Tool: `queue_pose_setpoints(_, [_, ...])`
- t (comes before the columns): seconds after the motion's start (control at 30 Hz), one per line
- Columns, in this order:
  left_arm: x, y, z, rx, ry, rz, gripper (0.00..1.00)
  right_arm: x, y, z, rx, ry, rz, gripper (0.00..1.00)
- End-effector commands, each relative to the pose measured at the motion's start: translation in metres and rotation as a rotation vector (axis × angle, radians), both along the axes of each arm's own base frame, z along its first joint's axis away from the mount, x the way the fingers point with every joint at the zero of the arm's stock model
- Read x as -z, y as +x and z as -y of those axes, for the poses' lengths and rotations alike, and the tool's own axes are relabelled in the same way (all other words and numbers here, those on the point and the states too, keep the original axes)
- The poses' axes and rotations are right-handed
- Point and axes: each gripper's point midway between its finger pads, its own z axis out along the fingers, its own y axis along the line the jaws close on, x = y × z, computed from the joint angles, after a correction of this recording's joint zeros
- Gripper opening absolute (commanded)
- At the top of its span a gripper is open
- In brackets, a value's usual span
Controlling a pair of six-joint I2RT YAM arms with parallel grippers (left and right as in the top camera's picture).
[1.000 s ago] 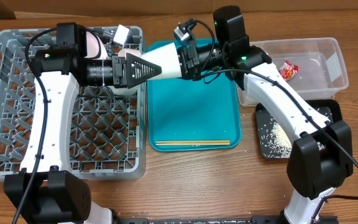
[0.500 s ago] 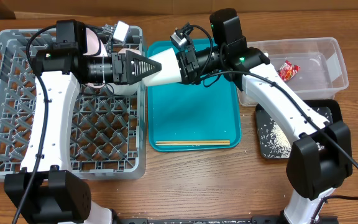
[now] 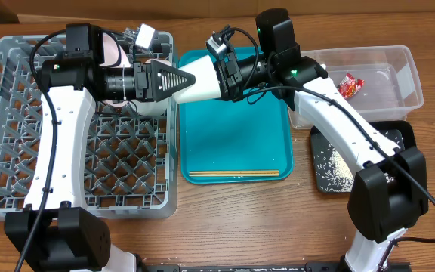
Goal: Sort waste into correct bins and load items into the dishwasher
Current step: 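Grasp the paper cup with the left gripper and open the right gripper, then lower the paper cup into the dish rack with the left gripper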
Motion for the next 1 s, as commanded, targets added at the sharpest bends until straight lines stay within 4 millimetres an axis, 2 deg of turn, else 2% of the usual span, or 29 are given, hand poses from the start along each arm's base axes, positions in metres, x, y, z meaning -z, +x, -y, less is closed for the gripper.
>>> queue_pose_setpoints(0.0, [-0.013,-0.010,0.010,0.047,-0.057,-0.014,0.54,-0.009,0.012,0.000,0.078,-0.013,0.050,0.19])
queue_pose_setpoints(0.03, [-0.013,-0.010,0.010,0.047,-0.057,-0.013,0.54,-0.009,0.013,0.001,0.080,-0.012,0.050,0.31])
queue_pose_setpoints(0.07, [-0.013,-0.010,0.010,0.047,-0.057,-0.014,0.54,-0.009,0.013,0.001,0.081,-0.012,0.050,0.35])
queue_pose_setpoints(0.13, [-0.013,-0.010,0.010,0.046,-0.058,-0.014,0.54,-0.009,0.014,0.002,0.084,-0.012,0.052,0.52])
queue_pose_setpoints(0.17, [-0.013,-0.010,0.009,0.045,-0.061,-0.014,0.54,-0.009,0.016,0.004,0.088,-0.012,0.053,0.56])
queue_pose_setpoints(0.43, [-0.013,-0.009,0.008,0.043,-0.061,-0.012,0.54,-0.009,0.031,0.021,0.134,-0.013,0.056,0.73])
queue_pose_setpoints(0.57, [-0.013,-0.008,0.005,0.032,-0.061,-0.013,0.54,-0.009,0.043,0.036,0.172,-0.014,0.056,0.75])
queue_pose_setpoints(0.7, [-0.012,-0.006,0.004,0.026,-0.050,-0.008,0.54,-0.008,0.059,0.059,0.217,-0.011,0.064,0.77])
queue_pose_setpoints(0.8, [0.010,0.003,-0.001,-0.029,0.081,-0.014,0.52,0.000,0.067,0.081,0.254,-0.030,0.055,0.82])
queue_pose_setpoints(0.83, [0.024,0.008,-0.008,-0.070,0.162,-0.035,0.53,0.007,0.070,0.093,0.273,-0.048,0.046,0.84])
queue_pose_setpoints(0.97, [0.043,0.015,-0.018,-0.134,0.285,-0.067,0.53,0.027,0.073,0.111,0.320,-0.114,0.019,0.88])
